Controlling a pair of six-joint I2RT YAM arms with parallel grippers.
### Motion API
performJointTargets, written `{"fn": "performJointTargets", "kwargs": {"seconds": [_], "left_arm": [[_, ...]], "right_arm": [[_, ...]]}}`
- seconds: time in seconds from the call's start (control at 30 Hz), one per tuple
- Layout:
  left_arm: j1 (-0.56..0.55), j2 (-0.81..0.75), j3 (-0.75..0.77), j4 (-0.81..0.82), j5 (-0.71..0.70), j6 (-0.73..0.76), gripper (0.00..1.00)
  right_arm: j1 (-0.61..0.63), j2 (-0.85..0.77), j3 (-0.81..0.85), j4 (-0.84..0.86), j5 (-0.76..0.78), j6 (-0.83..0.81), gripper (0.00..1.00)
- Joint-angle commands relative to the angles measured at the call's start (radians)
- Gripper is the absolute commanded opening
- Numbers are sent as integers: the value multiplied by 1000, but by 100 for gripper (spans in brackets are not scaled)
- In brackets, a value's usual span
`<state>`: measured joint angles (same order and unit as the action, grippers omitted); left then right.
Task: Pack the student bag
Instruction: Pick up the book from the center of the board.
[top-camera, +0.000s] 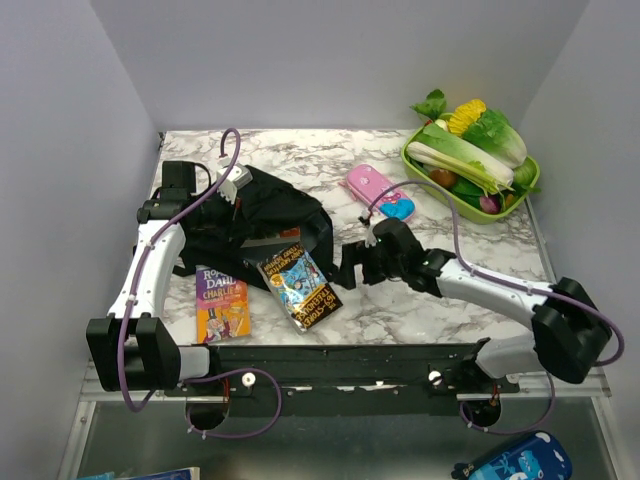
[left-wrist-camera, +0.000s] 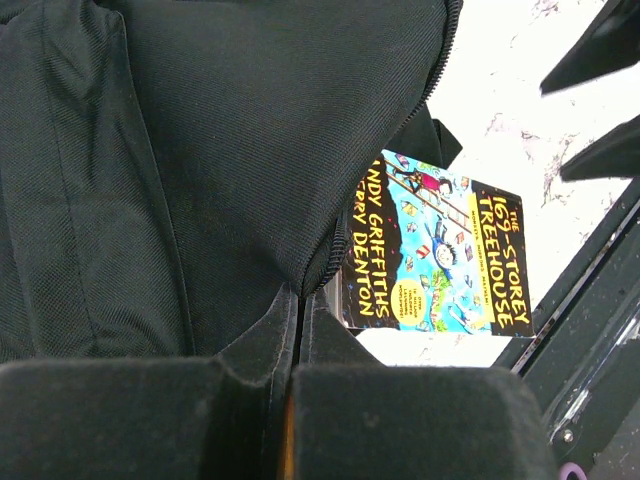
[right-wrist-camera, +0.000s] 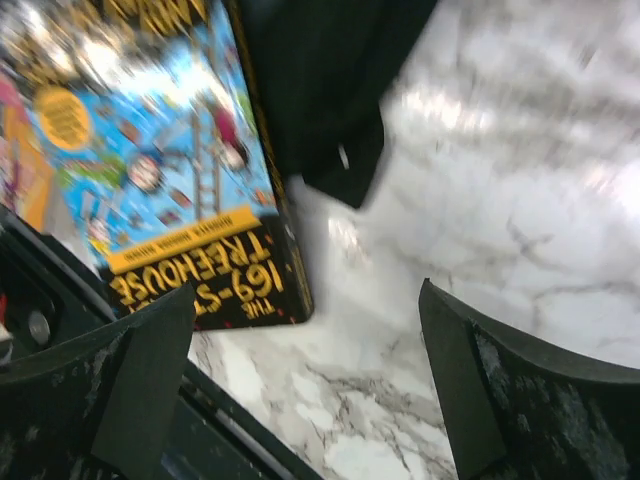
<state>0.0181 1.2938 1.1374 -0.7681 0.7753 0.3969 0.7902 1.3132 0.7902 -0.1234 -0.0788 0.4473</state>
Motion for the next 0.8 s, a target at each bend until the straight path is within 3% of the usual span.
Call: {"fn": "performJointTargets", "kwargs": {"seconds": [0.0, 0.1, 0.27, 0.5, 0.77], "left_arm": [[0, -19, 30, 3, 62, 5, 0], [-1, -19, 24, 3, 62, 7, 0], [-1, -14, 15, 12, 68, 7, 0], [0, -13, 13, 10, 70, 10, 0], [-1, -1, 22, 6, 67, 14, 0]], "right_arm": [[-40, 89, -55, -47, -304, 106, 100], [-51, 118, -81, -32, -381, 113, 100], [-52, 144, -109, 91, -358, 113, 100], [-51, 310, -2, 166, -277, 54, 97], [-52, 449, 95, 215, -332, 34, 88]]}}
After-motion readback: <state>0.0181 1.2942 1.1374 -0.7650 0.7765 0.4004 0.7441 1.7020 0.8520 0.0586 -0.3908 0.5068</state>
